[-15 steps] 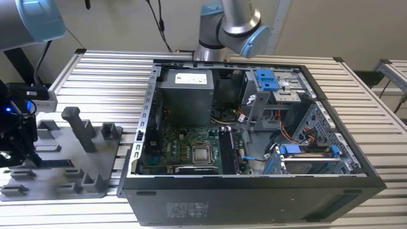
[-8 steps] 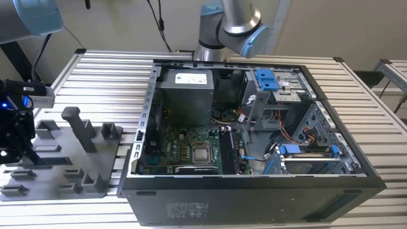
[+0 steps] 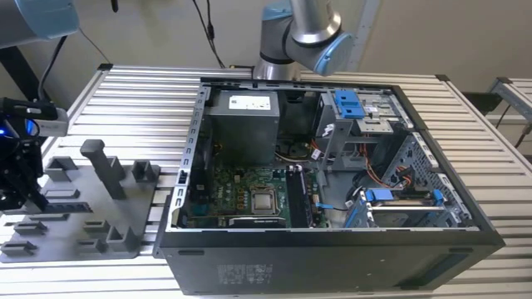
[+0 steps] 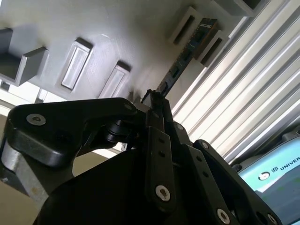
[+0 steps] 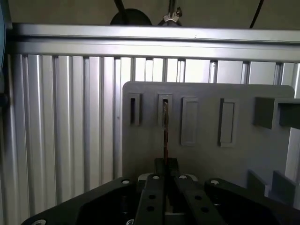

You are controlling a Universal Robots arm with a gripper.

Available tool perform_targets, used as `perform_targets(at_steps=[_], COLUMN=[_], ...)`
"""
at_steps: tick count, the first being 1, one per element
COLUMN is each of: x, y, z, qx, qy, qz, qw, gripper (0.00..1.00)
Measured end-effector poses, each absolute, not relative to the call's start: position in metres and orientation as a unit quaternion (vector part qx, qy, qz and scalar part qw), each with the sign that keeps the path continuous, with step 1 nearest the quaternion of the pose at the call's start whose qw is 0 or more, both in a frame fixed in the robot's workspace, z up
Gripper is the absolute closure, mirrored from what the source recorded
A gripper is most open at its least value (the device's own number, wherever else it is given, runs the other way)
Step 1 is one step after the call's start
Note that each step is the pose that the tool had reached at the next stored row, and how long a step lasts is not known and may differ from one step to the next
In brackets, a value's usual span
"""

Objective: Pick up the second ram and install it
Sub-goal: 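Pick up the second ram and move it above second insertion slot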

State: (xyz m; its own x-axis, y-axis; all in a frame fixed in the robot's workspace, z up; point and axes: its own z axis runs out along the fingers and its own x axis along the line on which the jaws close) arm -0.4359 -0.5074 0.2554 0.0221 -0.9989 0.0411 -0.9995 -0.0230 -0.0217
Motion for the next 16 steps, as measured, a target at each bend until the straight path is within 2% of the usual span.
perform_targets(at_steps=[6,16], x=[-0.436,-0.436], y=[-0.507,-0.507], z=[0.263,0.268], qx=[0.715,0.714], qy=[-0.699,-0.700], qz=[0.022,0.004], qw=[0.002,-0.022], gripper=[0.86,0.86])
